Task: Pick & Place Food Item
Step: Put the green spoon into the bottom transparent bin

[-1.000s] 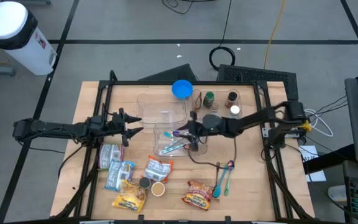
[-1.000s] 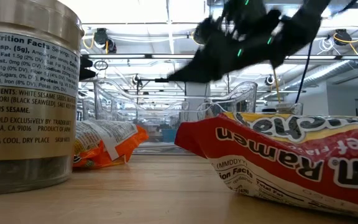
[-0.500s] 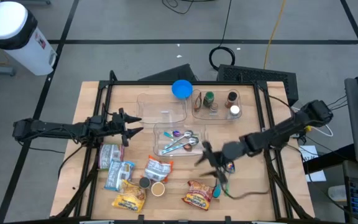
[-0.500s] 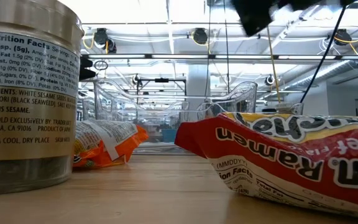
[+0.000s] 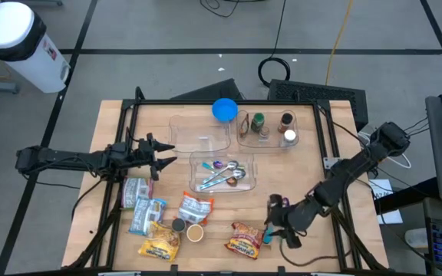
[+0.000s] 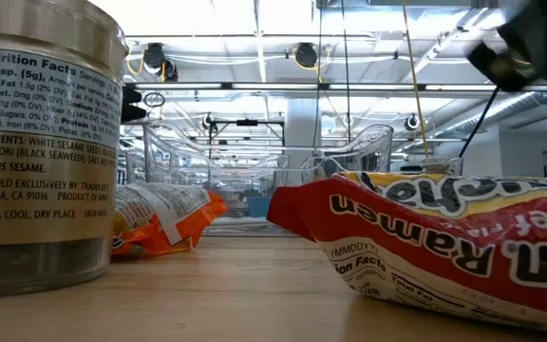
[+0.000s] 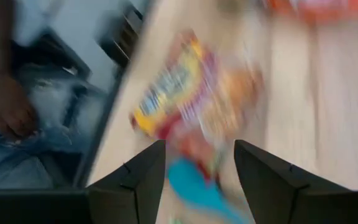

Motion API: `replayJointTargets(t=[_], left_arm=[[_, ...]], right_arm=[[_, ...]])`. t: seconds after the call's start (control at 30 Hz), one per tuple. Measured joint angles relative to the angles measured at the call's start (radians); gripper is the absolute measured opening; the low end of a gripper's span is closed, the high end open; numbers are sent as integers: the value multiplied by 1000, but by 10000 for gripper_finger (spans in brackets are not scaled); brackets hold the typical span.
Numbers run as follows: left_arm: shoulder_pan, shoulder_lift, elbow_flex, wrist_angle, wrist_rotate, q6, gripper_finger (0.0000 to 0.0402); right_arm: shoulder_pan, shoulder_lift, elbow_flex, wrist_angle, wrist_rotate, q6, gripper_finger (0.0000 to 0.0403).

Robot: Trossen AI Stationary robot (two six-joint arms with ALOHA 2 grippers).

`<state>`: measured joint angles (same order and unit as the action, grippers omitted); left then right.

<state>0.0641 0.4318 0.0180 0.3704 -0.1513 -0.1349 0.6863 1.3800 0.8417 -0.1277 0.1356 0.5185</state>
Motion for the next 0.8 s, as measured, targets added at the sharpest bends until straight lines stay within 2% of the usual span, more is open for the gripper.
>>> replayJointTargets(t=[0.2,0.3,0.57,0.8], left_arm=[[0,0,0,0,0,0,241],[0,0,0,0,0,0,241],[0,0,0,0,0,0,241],[0,0,0,0,0,0,241]], right_arm=[[18,0,-5,-335,35,458,165],[17,0,-35,-408,50,595,160],[5,-4,-142,-387,64,698,153],[-36,-3,-188,-409,124,630,142]])
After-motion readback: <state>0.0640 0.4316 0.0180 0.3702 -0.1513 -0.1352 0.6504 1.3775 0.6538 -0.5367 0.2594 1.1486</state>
